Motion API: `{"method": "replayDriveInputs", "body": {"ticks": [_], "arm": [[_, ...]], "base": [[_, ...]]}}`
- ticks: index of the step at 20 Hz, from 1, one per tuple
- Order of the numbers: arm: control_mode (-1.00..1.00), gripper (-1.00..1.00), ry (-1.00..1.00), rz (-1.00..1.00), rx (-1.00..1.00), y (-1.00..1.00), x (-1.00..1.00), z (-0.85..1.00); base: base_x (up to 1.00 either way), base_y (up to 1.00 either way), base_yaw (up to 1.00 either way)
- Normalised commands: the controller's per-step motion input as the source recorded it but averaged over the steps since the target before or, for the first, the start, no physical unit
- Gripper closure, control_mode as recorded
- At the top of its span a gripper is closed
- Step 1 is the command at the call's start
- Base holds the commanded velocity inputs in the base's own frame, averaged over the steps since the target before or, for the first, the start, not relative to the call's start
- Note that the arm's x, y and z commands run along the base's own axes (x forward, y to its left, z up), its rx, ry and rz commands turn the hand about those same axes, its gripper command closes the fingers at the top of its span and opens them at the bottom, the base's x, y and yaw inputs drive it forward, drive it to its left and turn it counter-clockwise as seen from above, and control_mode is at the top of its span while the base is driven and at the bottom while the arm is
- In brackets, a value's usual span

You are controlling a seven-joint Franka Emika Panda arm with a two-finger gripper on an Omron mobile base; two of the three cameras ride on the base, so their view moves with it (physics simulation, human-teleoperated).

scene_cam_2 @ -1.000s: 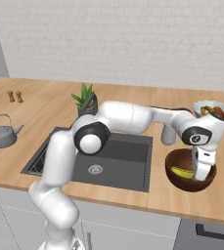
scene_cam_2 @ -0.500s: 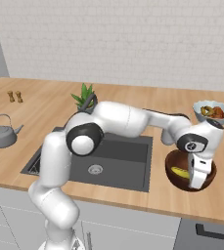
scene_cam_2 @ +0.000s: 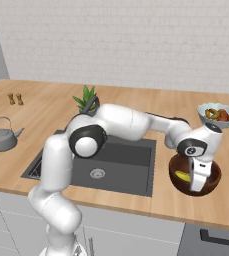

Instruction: Pick the cucumber from the sink and place it in the bowl. Then pick the bowl and place it in the microwave. Then close the microwave door and press the start button.

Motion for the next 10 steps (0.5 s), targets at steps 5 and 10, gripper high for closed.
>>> {"method": "replayDriveInputs", "body": {"ticks": [5, 10], "arm": [[-1.00, -1.00, 0.00, 0.00, 0.00, 0.00, 0.03, -0.31], [-1.00, -1.00, -0.03, 0.00, 0.00, 0.00, -0.09, -0.11]], "base": [[0.00, 0.00, 0.00], [0.00, 0.00, 0.00]]}}
